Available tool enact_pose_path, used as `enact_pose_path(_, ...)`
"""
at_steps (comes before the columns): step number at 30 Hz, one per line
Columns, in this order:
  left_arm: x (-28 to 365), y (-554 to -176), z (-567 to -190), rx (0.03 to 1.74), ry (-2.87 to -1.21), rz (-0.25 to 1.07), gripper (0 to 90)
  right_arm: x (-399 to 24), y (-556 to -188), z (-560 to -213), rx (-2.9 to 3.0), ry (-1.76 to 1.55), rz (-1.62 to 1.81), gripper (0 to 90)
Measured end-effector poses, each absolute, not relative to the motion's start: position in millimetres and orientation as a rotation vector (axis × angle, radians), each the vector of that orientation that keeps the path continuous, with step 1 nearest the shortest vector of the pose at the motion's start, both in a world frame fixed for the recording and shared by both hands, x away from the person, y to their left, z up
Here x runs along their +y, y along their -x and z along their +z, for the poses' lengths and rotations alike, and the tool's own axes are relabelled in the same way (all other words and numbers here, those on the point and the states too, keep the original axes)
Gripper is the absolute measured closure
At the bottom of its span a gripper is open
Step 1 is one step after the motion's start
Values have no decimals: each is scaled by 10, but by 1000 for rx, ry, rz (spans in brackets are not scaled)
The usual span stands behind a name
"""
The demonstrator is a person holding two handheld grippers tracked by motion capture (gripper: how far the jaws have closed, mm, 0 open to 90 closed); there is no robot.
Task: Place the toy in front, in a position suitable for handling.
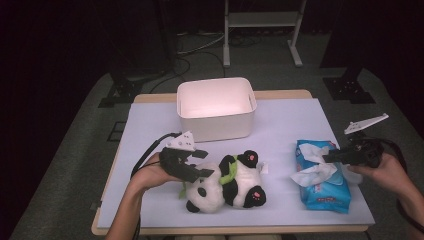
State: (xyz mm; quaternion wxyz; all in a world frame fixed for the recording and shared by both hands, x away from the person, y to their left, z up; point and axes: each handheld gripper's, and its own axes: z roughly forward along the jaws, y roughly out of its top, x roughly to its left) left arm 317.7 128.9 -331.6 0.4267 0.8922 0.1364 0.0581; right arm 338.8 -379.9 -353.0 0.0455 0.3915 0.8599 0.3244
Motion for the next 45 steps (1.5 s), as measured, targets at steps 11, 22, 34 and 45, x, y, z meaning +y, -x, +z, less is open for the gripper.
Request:
enact_pose_path(11,1296,-3183,-3323,342,-2230,142,351,-3823,-3371,-3416,2608,-1185,1018,615)
enact_pose_path(22,1327,-3170,-3334,346,-2225,144,340,-3657,-3370,-3253,2621,-1100,1052,613)
enact_pose_path(34,1462,-3161,-3413,392,-2200,147,325,-3264,-3461,-3164,2675,-937,1154,605)
enact_pose_path(45,1617,-3165,-3469,457,-2199,174,294,-2901,-3617,-3128,2734,-802,1197,548)
